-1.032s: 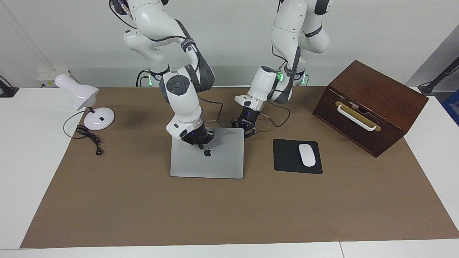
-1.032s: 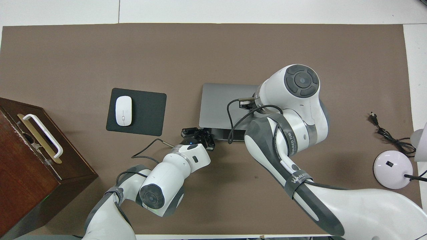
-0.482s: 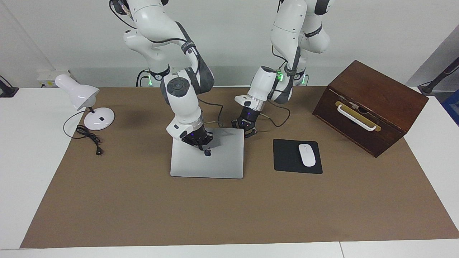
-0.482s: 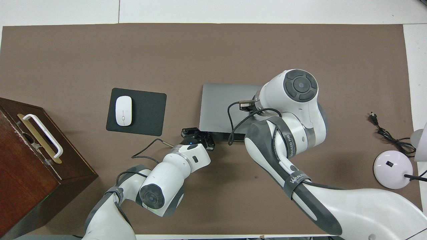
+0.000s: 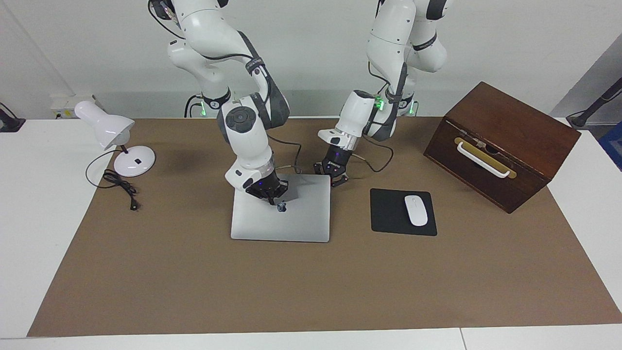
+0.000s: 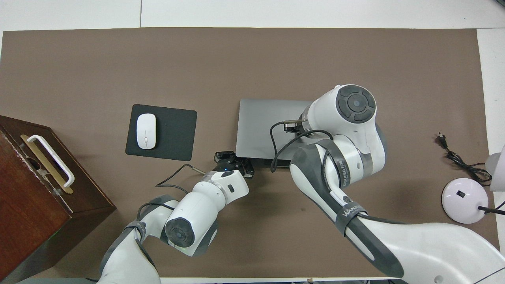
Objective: Close laptop with both arms
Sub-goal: 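Press the closed lid down with the right gripper while the left holds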
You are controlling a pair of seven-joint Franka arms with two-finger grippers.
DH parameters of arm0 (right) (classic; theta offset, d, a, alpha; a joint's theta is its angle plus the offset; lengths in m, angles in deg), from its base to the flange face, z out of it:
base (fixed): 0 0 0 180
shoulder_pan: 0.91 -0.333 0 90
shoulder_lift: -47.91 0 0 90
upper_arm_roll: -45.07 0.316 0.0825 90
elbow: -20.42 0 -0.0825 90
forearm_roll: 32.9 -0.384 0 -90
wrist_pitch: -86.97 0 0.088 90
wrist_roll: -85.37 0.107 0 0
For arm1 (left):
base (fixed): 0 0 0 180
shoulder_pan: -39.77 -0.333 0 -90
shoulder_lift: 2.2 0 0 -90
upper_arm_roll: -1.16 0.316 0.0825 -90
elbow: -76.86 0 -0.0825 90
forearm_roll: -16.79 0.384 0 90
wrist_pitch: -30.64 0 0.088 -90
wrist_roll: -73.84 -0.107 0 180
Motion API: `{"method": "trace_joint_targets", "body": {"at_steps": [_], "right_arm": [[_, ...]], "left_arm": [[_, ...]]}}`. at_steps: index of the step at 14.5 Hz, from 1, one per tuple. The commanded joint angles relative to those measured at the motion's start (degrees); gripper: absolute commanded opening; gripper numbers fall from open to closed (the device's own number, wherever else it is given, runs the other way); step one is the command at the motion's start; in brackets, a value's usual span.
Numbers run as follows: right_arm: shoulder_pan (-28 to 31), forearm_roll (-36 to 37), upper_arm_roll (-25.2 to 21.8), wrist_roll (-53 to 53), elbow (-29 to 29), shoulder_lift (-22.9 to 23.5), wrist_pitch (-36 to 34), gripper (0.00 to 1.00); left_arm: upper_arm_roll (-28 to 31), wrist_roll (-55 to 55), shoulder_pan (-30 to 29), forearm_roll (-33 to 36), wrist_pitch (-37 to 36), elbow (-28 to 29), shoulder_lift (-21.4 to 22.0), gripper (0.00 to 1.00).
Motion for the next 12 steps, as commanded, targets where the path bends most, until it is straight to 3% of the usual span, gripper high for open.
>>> {"method": "trace_joint_targets", "body": {"at_steps": [1,12], "right_arm": [[0.66,-1.57,0.34,-2.16,-2.22,-1.01,1.71,0.00],[0.66,-1.57,0.34,-2.16,-2.83,-0.84,3.20,0.00]], "left_arm": [[0.86,-1.23,0.16,-1.14,-0.36,2.62,-0.33,0.00],[0.86,-1.05,0.08,-1.14,-0.45,2.62,-0.33,0.00]]}}
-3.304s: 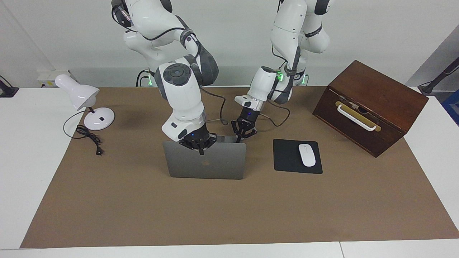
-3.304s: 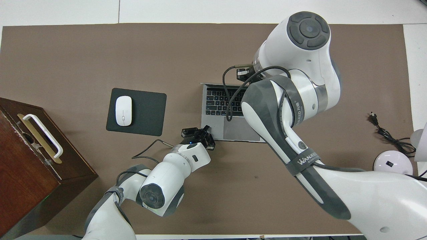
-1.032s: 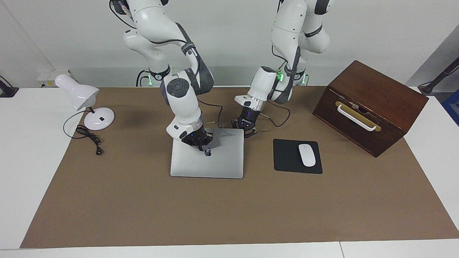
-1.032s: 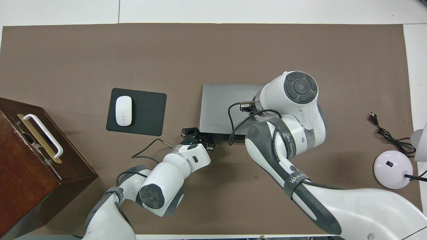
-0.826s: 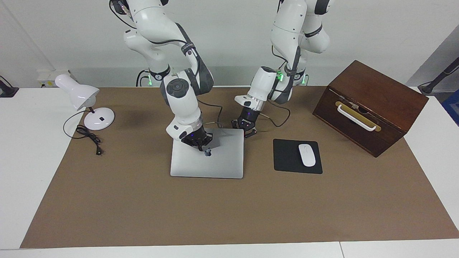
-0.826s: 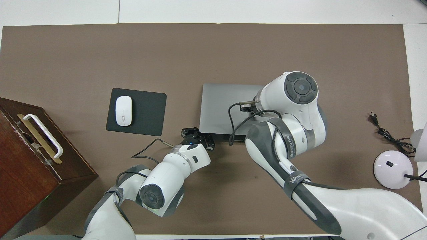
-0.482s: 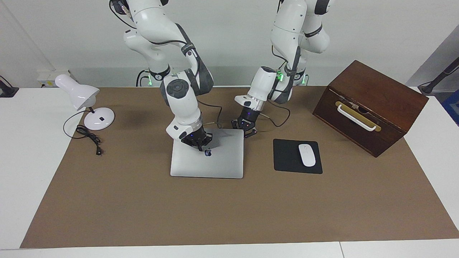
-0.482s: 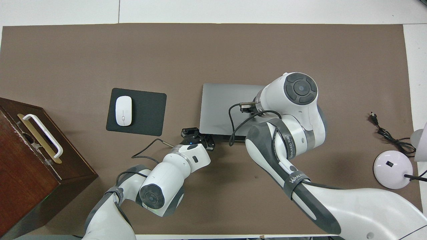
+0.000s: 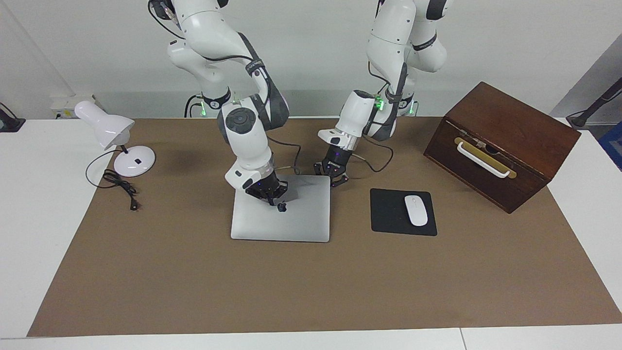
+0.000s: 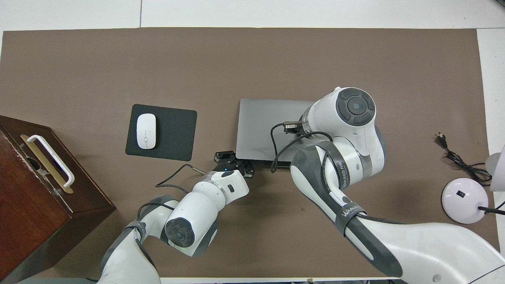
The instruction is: Close laptop with both arms
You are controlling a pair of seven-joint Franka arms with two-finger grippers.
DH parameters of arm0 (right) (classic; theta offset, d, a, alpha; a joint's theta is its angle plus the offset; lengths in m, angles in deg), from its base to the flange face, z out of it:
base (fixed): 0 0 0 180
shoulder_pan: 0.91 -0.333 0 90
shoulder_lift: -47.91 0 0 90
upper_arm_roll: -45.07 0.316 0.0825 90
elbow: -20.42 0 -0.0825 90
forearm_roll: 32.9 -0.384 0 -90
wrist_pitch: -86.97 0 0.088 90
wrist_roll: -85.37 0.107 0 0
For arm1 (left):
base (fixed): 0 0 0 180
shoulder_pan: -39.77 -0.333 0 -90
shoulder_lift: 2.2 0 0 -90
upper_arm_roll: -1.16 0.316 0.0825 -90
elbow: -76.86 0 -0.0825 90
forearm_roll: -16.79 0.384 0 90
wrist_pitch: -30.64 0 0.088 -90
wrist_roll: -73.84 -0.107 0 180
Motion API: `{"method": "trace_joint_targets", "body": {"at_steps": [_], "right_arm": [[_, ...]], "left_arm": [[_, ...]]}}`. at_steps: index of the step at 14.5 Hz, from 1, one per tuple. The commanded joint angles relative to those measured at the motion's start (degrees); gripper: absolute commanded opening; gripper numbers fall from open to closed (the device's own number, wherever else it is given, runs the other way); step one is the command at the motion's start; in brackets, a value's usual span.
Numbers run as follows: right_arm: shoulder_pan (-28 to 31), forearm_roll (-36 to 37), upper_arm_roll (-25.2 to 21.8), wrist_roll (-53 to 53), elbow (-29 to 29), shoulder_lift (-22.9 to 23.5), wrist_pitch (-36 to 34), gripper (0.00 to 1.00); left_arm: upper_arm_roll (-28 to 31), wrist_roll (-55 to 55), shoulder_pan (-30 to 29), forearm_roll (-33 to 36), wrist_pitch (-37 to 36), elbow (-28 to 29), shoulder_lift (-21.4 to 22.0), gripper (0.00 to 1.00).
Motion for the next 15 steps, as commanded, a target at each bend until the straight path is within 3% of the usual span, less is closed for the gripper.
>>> {"method": "trace_joint_targets", "body": {"at_steps": [1,15], "right_arm": [[0.65,-1.57,0.37,-2.07,-1.76,-0.84,1.71,0.00],[0.91,-1.57,0.37,-1.72,-1.14,-0.84,0.57,0.00]], "left_arm": [[0.86,-1.05,-0.01,-1.14,-0.45,2.62,-0.33,0.00],[0.77,-0.97,-0.62,-1.14,-0.45,2.53,-0.33,0.00]]}}
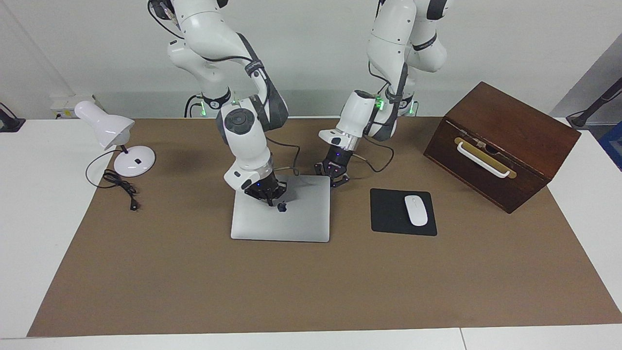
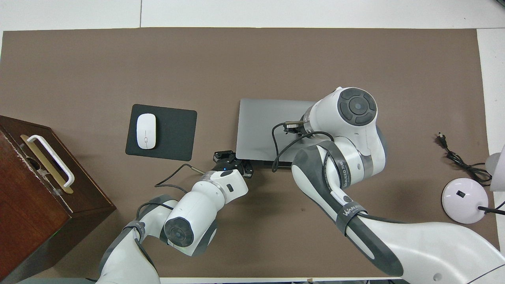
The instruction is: Close laptop with both arms
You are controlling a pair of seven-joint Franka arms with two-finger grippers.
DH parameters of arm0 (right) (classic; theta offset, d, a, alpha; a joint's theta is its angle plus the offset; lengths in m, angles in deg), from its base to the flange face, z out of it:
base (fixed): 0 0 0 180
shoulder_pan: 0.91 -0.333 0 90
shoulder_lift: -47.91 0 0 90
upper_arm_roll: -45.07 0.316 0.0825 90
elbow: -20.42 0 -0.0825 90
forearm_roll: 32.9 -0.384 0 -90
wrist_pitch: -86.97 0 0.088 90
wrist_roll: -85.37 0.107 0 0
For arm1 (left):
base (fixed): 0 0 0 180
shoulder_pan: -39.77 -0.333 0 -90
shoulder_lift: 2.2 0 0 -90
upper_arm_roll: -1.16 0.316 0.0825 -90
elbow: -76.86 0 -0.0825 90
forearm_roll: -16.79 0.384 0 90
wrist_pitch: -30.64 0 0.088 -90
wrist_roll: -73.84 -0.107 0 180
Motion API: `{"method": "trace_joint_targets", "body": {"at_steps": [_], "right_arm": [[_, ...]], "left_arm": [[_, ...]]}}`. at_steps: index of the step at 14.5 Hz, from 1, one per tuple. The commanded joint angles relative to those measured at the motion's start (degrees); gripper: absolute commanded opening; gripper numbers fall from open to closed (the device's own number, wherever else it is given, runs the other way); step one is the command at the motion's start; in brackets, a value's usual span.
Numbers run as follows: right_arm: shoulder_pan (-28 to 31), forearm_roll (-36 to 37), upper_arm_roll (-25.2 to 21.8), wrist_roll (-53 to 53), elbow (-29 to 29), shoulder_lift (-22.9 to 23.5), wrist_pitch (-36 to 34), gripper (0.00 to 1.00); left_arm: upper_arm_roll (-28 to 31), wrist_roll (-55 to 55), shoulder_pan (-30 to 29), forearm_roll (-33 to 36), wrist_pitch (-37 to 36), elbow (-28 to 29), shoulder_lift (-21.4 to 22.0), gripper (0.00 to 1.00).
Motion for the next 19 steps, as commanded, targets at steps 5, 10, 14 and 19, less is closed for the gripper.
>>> {"method": "trace_joint_targets", "body": {"at_steps": [5,10,14,19], "right_arm": [[1.14,-1.66,0.38,-1.81,4.13,-0.84,-6.61,0.00],[5.00,-1.57,0.38,-3.03,15.11,-1.01,-19.18,0.00],[10.10,-0.43,0.03,-12.95,18.30,-4.78,-25.78,0.00],[16.34,0.01,-0.15,-21.74,18.30,-10.15,-30.01,0.36]], "left_arm": [[0.68,-0.89,-0.45,-1.14,-0.54,2.45,-0.38,0.00],[0.68,-0.27,-0.54,-1.14,-0.54,2.45,-0.38,0.00],[0.68,2.19,-0.45,-1.14,-1.94,2.45,0.15,0.00],[0.59,2.19,-1.59,-1.14,-11.66,2.36,5.41,0.00]]}}
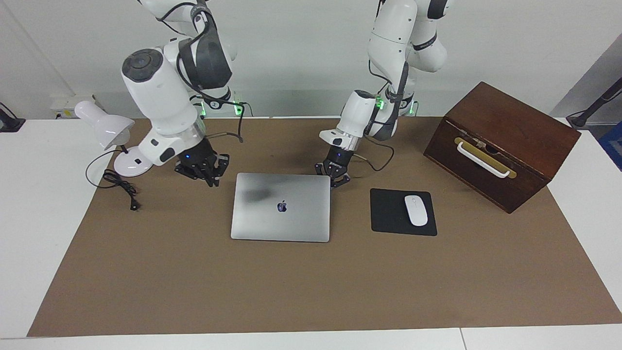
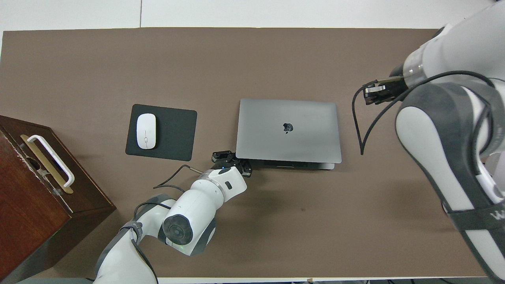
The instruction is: Close laptop with both arms
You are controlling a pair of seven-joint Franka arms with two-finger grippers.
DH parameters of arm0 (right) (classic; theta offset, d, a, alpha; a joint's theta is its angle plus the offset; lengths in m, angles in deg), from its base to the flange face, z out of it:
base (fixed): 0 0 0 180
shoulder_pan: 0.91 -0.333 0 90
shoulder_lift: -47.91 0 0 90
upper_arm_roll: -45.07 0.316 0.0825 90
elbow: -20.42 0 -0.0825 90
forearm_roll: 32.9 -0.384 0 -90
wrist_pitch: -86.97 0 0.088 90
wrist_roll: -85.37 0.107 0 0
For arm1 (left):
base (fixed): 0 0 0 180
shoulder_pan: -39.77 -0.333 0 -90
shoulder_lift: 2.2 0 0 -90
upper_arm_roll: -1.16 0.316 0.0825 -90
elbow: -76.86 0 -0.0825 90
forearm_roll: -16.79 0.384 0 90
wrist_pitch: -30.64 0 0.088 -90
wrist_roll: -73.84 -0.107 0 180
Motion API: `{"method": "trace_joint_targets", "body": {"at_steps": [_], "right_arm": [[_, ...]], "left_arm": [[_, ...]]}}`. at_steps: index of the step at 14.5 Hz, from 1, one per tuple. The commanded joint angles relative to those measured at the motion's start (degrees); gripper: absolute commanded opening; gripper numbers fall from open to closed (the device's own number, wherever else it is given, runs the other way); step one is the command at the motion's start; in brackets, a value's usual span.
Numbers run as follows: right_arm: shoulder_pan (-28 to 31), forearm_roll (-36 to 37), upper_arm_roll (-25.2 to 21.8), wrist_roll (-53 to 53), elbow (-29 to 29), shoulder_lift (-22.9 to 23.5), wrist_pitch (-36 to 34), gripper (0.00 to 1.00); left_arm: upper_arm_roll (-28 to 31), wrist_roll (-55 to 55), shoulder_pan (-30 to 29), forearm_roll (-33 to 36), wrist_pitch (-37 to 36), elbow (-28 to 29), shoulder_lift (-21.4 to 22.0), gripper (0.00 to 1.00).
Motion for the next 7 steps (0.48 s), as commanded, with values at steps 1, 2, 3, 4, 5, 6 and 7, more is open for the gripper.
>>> {"method": "trace_joint_targets", "body": {"at_steps": [1,2,3,4,5,6,7], "right_arm": [[3.37,-0.03,0.40,-5.07,-0.66,-2.67,-1.05,0.45],[4.07,0.23,0.40,-6.22,-0.66,-3.38,-1.22,0.55],[5.04,0.67,0.40,-7.28,-0.66,-3.99,-1.92,0.73],[6.00,1.02,0.40,-8.68,-0.75,-4.70,-2.54,0.91],[6.80,1.55,0.31,-9.65,-0.84,-5.40,-3.76,1.00],[7.50,2.69,0.31,-9.83,-0.84,-6.19,-5.60,1.00],[8.20,3.57,0.31,-9.49,-1.27,-7.15,-7.10,1.00]], "left_arm": [[0.33,-0.32,-1.32,-1.02,-9.85,2.42,5.47,0.00],[0.33,-0.32,-1.85,-1.02,-11.96,2.42,6.88,0.00],[0.24,-0.32,-2.20,-1.02,-13.47,2.42,7.86,0.00],[0.24,-0.32,-2.38,-1.02,-14.87,2.33,8.65,0.00],[0.24,-0.32,-2.73,-1.02,-16.63,2.33,9.53,0.00],[0.24,-0.32,-3.08,-1.02,-19.17,2.24,11.10,0.00],[0.33,-0.41,-3.43,-1.02,-22.93,2.15,12.86,0.00]]}}
